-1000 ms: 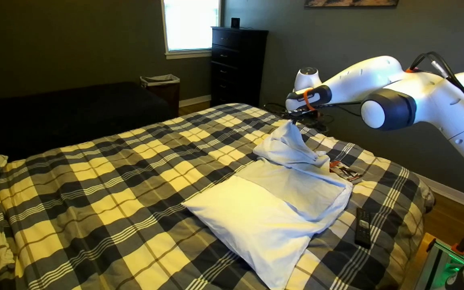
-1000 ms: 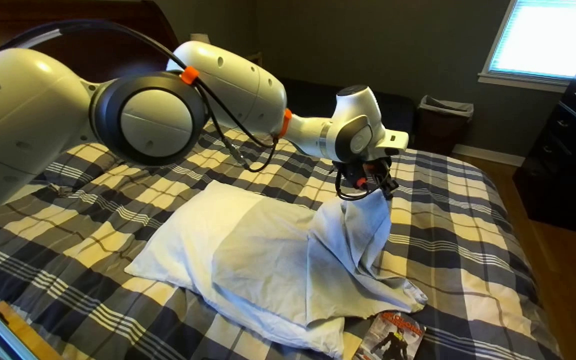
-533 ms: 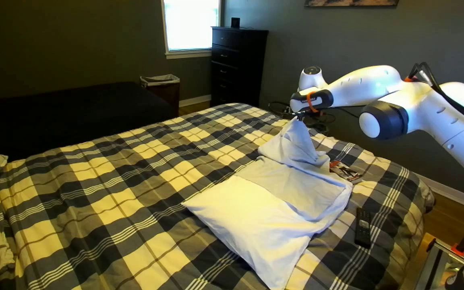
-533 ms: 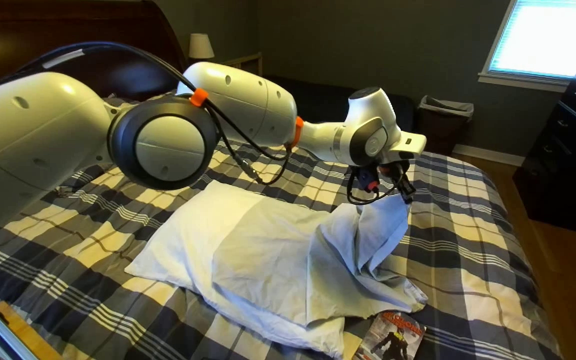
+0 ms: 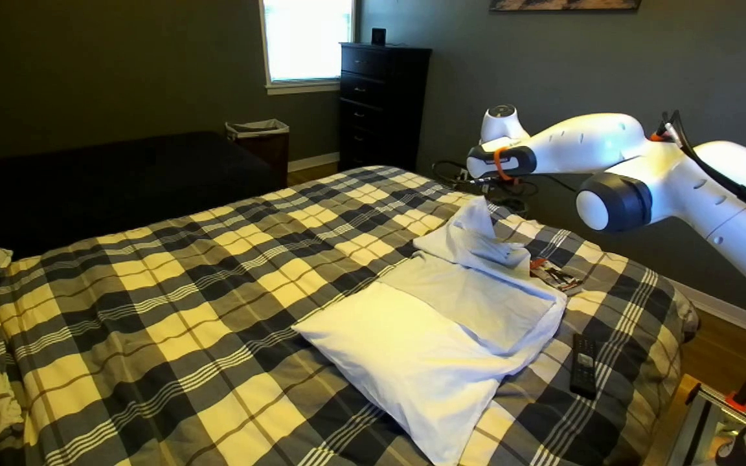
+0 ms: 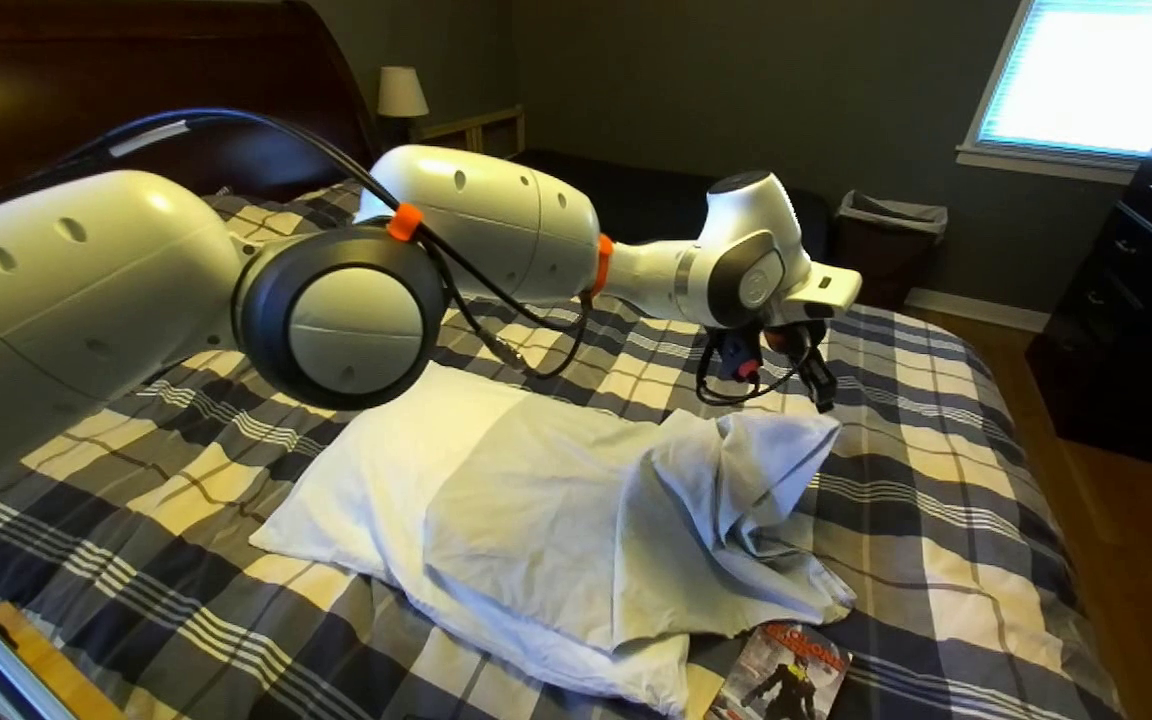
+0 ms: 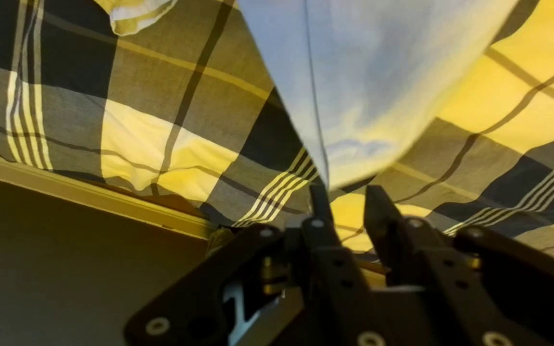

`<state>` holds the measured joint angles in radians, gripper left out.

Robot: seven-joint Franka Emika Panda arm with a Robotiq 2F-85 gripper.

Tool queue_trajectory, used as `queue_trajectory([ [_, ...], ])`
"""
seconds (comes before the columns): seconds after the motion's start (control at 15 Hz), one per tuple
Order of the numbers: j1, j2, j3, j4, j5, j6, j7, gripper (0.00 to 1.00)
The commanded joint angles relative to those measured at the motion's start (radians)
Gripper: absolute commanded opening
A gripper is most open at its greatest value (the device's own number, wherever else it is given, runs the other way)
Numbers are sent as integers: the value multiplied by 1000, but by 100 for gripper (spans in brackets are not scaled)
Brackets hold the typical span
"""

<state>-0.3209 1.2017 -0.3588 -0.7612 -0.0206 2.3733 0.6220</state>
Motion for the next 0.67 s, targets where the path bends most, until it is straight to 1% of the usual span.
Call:
queue_trajectory([
  [0.0, 3, -73, 100, -81, 41, -58, -133, 58],
  [0.07, 4, -96, 129, -112, 47, -72, -171, 65],
  [0.27, 15, -166, 194, -218, 45, -119, -256, 89],
  [0.33, 18, -192, 212, -259, 42, -139, -279, 95],
  [0.4, 19, -216, 228, -298, 38, -160, -303, 100],
  [0.6, 16, -302, 262, -438, 30, -229, -374, 100],
])
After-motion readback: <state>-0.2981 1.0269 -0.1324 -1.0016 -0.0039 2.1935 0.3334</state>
